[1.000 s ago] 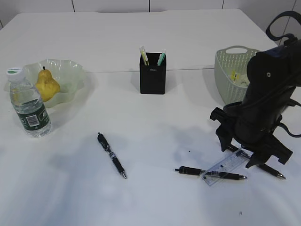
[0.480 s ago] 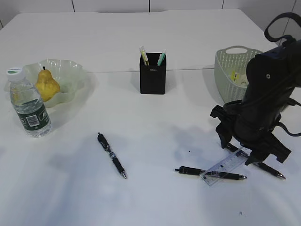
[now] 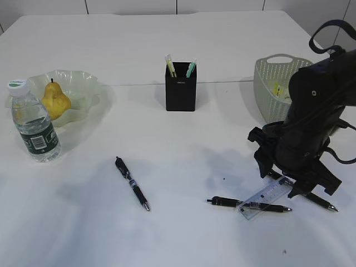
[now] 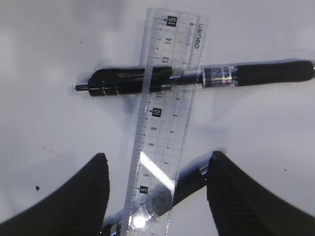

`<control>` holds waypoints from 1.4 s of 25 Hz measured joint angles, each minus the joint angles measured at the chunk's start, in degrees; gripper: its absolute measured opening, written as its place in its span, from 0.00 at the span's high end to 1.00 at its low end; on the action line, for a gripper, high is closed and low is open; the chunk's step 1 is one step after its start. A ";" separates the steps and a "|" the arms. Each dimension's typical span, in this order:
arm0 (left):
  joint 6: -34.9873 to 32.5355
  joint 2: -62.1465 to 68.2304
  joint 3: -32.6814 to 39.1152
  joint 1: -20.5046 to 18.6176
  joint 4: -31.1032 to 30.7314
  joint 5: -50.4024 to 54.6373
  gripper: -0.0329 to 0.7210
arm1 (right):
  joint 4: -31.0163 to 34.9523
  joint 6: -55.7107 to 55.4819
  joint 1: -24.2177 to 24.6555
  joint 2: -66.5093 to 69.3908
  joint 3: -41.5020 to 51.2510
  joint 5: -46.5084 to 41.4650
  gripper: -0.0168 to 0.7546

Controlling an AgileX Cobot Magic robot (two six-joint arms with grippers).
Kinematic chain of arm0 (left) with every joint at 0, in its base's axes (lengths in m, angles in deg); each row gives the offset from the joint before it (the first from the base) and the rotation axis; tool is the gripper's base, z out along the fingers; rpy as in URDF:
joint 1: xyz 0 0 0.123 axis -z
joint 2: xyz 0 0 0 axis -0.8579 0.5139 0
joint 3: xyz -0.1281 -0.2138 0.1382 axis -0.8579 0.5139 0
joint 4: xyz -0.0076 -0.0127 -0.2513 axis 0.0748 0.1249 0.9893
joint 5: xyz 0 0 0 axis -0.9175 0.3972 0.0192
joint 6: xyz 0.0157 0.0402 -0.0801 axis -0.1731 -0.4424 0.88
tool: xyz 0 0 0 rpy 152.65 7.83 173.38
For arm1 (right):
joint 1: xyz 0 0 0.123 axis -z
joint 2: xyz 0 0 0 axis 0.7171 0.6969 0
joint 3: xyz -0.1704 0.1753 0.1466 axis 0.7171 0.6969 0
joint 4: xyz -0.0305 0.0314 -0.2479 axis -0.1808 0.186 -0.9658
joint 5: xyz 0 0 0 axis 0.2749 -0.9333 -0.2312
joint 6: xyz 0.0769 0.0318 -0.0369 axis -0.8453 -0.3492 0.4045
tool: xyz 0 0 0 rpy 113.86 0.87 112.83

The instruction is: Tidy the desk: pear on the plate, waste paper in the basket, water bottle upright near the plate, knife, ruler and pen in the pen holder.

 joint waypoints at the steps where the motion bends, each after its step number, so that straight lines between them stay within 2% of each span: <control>1: 0.00 0.00 0.00 0.00 0.00 0.03 0.64 | 0.00 0.00 0.00 0.15 0.00 0.00 0.34; 35: 0.00 0.00 0.00 0.00 0.00 0.90 0.64 | 0.23 -0.97 1.32 1.63 0.00 1.86 0.34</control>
